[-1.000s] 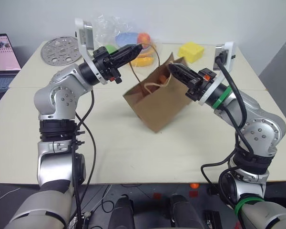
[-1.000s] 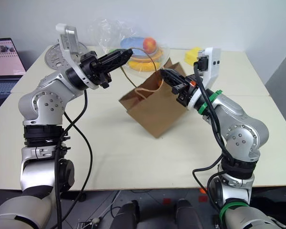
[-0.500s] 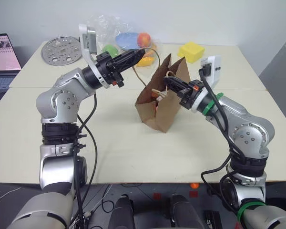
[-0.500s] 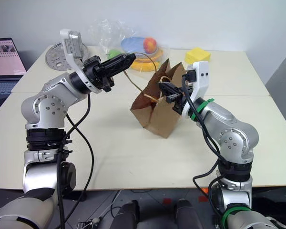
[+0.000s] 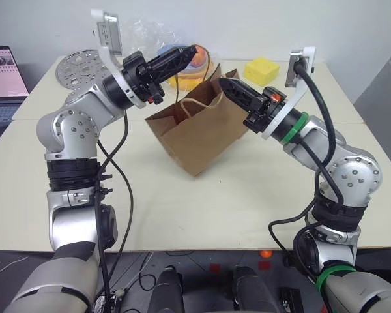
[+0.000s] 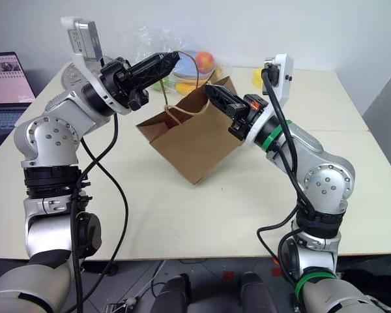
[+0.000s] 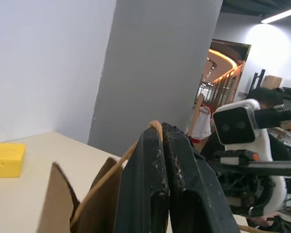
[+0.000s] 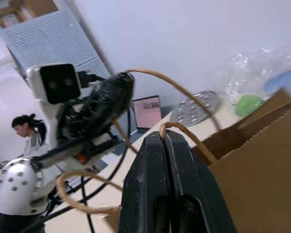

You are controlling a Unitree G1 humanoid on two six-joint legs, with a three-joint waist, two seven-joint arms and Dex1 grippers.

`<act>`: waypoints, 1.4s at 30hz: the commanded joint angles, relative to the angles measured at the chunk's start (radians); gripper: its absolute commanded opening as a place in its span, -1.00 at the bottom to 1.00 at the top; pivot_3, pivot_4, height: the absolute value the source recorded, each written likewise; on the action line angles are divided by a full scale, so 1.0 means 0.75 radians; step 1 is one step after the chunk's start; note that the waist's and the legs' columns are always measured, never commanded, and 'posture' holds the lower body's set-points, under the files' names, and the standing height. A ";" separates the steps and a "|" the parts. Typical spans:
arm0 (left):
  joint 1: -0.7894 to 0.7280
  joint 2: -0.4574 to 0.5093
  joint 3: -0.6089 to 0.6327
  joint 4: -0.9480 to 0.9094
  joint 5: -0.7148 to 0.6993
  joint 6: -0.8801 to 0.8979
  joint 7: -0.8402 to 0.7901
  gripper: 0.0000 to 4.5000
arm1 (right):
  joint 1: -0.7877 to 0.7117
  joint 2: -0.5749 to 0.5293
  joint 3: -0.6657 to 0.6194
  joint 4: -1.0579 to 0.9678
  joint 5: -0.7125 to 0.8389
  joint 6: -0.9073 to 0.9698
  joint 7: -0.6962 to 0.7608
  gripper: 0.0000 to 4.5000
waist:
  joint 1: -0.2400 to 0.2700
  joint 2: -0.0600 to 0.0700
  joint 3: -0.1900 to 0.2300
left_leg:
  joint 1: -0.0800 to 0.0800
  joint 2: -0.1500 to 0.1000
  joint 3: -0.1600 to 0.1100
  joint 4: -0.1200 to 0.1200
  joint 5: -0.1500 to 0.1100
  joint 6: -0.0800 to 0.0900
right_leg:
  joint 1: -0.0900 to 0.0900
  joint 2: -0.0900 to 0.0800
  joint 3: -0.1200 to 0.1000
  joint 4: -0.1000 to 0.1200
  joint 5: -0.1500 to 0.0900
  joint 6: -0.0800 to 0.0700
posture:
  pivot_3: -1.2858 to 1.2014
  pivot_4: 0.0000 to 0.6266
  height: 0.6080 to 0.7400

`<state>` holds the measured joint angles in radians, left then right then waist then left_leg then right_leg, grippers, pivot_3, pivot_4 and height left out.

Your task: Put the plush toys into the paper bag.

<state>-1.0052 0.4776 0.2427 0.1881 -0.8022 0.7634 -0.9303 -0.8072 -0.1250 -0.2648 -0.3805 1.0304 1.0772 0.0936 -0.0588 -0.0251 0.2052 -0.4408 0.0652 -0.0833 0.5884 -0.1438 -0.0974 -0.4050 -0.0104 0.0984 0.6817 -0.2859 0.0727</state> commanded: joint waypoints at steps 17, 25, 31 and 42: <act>0.197 -0.020 -0.063 -0.194 0.016 -0.008 0.064 -0.80 | 0.222 -0.108 0.096 0.014 -0.120 -0.090 0.006 -0.83 | 0.001 0.000 0.000 | -0.002 0.000 0.000 0.002 0.000 0.000 | -0.002 0.000 0.001 0.000 0.000 0.000 | 0.03 -0.52 1.00; 0.353 0.235 0.004 -0.350 -0.033 0.057 -0.026 0.23 | 0.191 -0.356 0.006 -0.042 0.012 0.008 0.093 0.37 | -0.004 0.000 0.000 | -0.002 0.000 0.001 0.000 0.000 0.000 | -0.002 0.000 0.001 -0.001 0.000 0.000 | 0.03 -0.52 1.00; 0.604 0.337 -0.058 -0.374 0.123 -0.144 -0.148 0.98 | 0.188 -0.635 -0.008 -0.088 0.168 0.122 0.265 1.00 | 0.005 0.000 0.000 | -0.002 0.000 0.002 0.001 0.000 0.000 | -0.002 -0.001 0.002 -0.002 -0.001 -0.001 | 0.03 -0.52 1.00; 0.685 0.142 -0.265 -0.357 0.344 -0.448 -0.145 0.98 | 0.074 -0.870 -0.007 -0.026 0.144 0.103 0.451 1.00 | 0.018 0.000 0.000 | -0.003 0.000 0.005 0.005 0.000 0.000 | -0.001 -0.001 0.005 -0.003 -0.002 -0.001 | 0.03 -0.52 1.00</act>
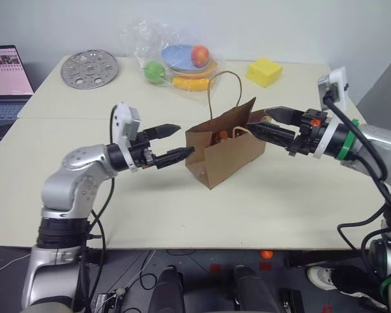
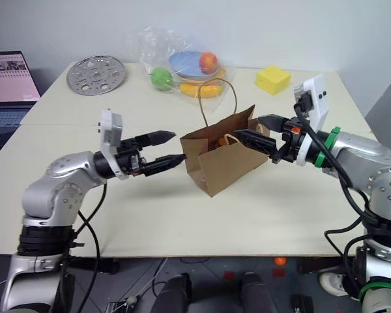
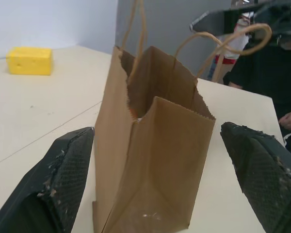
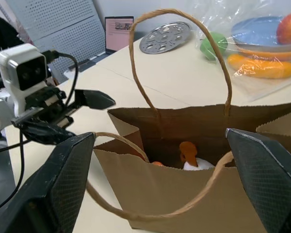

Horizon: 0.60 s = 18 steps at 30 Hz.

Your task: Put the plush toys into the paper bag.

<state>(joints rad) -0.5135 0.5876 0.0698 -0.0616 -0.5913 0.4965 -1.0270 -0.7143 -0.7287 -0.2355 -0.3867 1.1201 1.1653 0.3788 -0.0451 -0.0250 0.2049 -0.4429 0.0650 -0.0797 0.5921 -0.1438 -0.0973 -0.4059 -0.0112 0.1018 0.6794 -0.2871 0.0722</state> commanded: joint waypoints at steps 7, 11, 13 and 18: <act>0.040 -0.128 -0.072 -0.008 0.132 -0.165 0.079 0.98 | -0.055 -0.309 -0.075 -0.143 0.252 0.090 0.264 1.00 | 0.003 0.000 0.000 | -0.001 0.000 -0.001 -0.002 0.000 0.000 | -0.001 0.000 -0.002 0.000 0.000 0.000 | 0.03 -0.52 1.00; 0.033 -0.200 -0.128 0.015 0.199 -0.220 0.122 0.98 | 0.069 -0.334 -0.029 -0.319 0.211 0.022 0.256 1.00 | 0.008 0.000 0.000 | -0.001 0.000 -0.001 0.000 0.000 0.000 | 0.000 0.000 -0.001 0.000 -0.001 0.001 | 0.03 -0.52 1.00; 0.039 -0.234 -0.171 0.025 0.266 -0.254 0.171 0.98 | 0.123 -0.320 0.030 -0.399 0.027 -0.094 0.229 1.00 | 0.010 0.000 0.000 | -0.001 0.000 0.000 0.001 0.000 0.000 | 0.000 0.000 -0.001 -0.001 -0.002 0.003 | 0.03 -0.52 1.00; 0.065 -0.310 -0.169 0.027 0.324 -0.283 0.306 0.98 | 0.192 -0.289 0.110 -0.431 -0.286 -0.329 0.213 1.00 | 0.009 0.000 0.000 | -0.001 0.000 0.000 0.004 0.000 0.000 | 0.000 0.000 0.000 0.000 -0.002 0.004 | 0.03 -0.52 1.00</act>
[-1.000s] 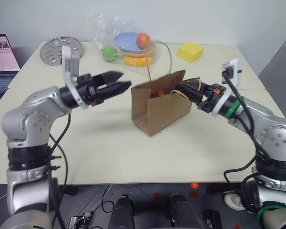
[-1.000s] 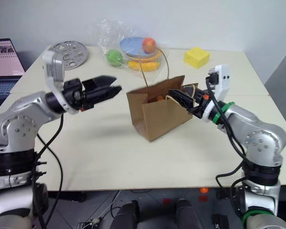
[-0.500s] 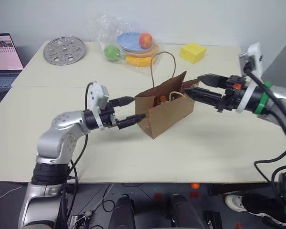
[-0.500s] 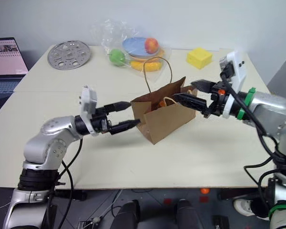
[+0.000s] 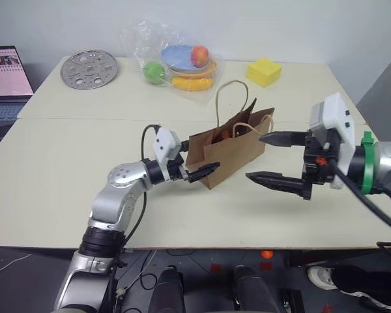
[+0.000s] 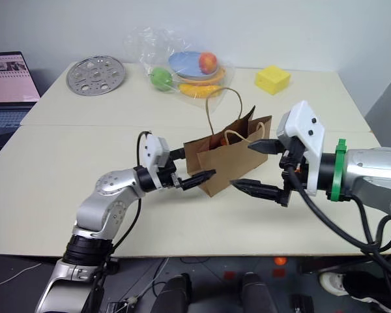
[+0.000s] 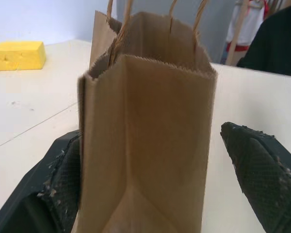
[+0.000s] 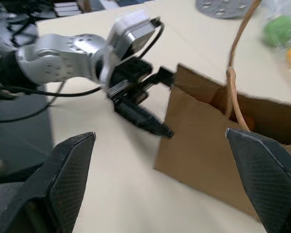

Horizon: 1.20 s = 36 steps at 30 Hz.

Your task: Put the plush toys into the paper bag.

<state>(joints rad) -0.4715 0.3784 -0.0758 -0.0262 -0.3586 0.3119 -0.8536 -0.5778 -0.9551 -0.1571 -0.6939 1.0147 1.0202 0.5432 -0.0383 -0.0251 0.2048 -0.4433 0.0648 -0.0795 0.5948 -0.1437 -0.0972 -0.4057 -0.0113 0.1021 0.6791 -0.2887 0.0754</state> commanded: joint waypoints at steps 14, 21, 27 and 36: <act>0.040 0.006 0.075 -0.050 -0.064 -0.015 0.028 -0.48 | 0.086 0.084 -0.087 0.026 -0.130 -0.165 -0.016 1.00 | 0.006 0.000 0.000 | 0.001 0.000 -0.001 -0.001 0.000 0.000 | 0.001 0.000 -0.001 0.001 0.002 -0.002 | 0.03 -0.52 1.00; 0.016 -0.008 0.081 -0.025 -0.074 -0.045 0.012 -0.99 | 0.098 0.067 -0.110 0.034 -0.132 -0.168 -0.014 1.00 | 0.006 0.000 0.000 | 0.001 0.000 -0.001 -0.001 0.000 0.000 | 0.001 0.000 -0.001 0.001 0.002 -0.002 | 0.03 -0.52 1.00; -0.184 0.115 0.196 0.130 -0.328 0.112 -0.304 -0.99 | 0.108 -0.030 -0.229 0.135 -0.108 -0.154 0.062 1.00 | 0.007 0.000 0.000 | 0.000 0.000 -0.001 -0.001 0.000 0.000 | 0.001 0.001 -0.001 0.001 0.002 -0.002 | 0.03 -0.52 1.00; -0.532 0.261 -0.013 0.888 -0.159 -0.412 -1.009 -0.99 | 0.031 -0.226 -0.342 0.333 0.076 -0.030 0.266 1.00 | 0.004 0.000 0.000 | 0.002 0.000 -0.001 -0.003 0.000 0.000 | 0.001 0.000 -0.002 0.000 0.001 -0.003 | 0.03 -0.52 1.00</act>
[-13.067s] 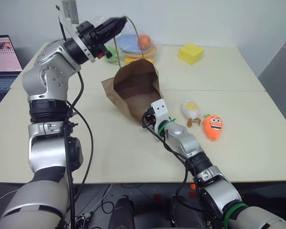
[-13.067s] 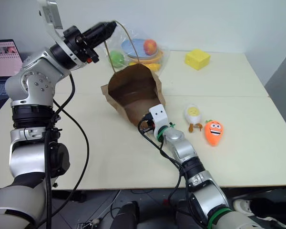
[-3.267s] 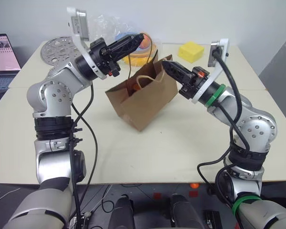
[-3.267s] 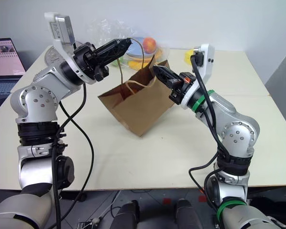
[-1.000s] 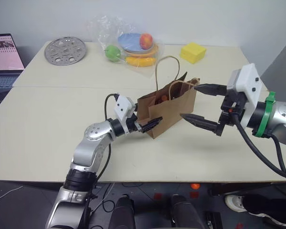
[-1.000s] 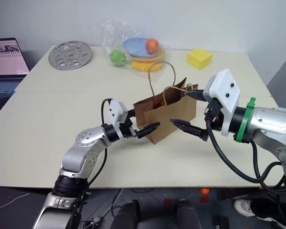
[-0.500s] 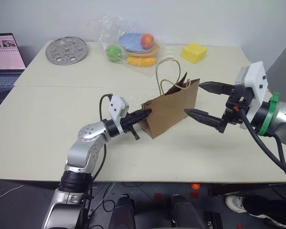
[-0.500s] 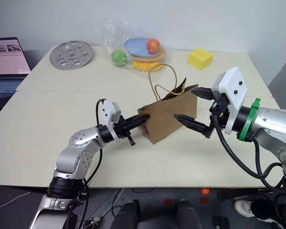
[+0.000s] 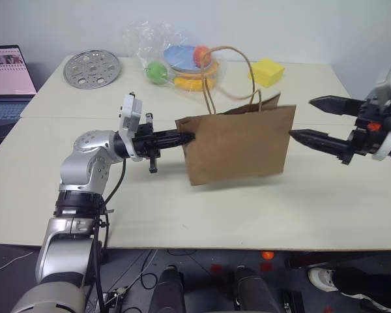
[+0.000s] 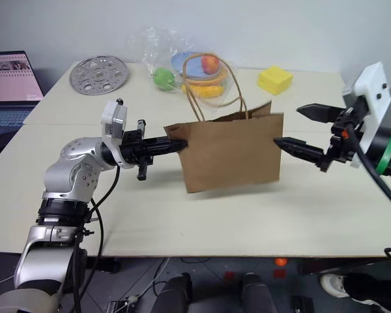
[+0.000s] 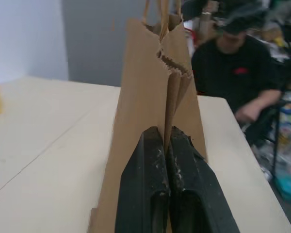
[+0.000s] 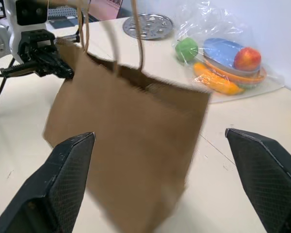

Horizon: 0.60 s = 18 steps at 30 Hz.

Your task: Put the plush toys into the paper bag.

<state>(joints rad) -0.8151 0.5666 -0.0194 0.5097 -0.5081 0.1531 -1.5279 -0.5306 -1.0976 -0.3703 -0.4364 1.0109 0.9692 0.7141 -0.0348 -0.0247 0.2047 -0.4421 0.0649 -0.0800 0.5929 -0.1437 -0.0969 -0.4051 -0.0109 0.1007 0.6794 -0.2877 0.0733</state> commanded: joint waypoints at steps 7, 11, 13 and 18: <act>-0.175 -0.084 -0.231 0.503 0.082 -0.529 -0.115 -0.81 | 0.022 0.018 -0.039 -0.123 0.200 0.099 -0.077 1.00 | 0.001 0.000 0.000 | -0.003 0.000 -0.001 0.000 0.000 0.000 | -0.001 0.000 0.000 0.000 0.001 -0.001 | 0.03 -0.52 1.00; -0.185 -0.054 -0.256 0.475 0.025 -0.476 -0.115 -0.35 | 0.053 0.033 -0.058 -0.131 0.216 0.105 -0.128 1.00 | 0.000 0.000 0.000 | -0.003 0.000 -0.001 0.000 0.000 0.000 | -0.001 0.000 -0.001 0.000 0.001 -0.001 | 0.03 -0.52 1.00; -0.195 -0.010 -0.255 0.442 -0.003 -0.429 -0.115 -0.07 | 0.076 0.030 -0.070 -0.127 0.208 0.097 -0.125 1.00 | -0.001 0.000 0.000 | -0.003 0.000 -0.001 0.000 0.000 0.000 | -0.001 0.000 0.000 0.001 0.001 -0.001 | 0.03 -0.52 1.00; -0.192 0.192 -0.201 0.244 -0.076 -0.194 -0.115 0.59 | 0.192 0.004 -0.094 -0.071 0.071 -0.003 -0.007 1.00 | -0.009 0.000 0.000 | -0.003 0.001 -0.002 0.000 0.000 0.000 | -0.002 0.000 -0.001 0.001 0.001 0.000 | 0.03 -0.52 1.00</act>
<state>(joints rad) -0.9403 0.6578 -0.2074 0.7843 -0.5207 -0.0870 -1.6080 -0.4043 -1.0744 -0.3908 -0.5044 1.1112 1.0223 0.6609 -0.0415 -0.0248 0.2048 -0.4441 0.0653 -0.0815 0.5926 -0.1438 -0.0968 -0.4064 -0.0107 0.1000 0.6805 -0.2873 0.0731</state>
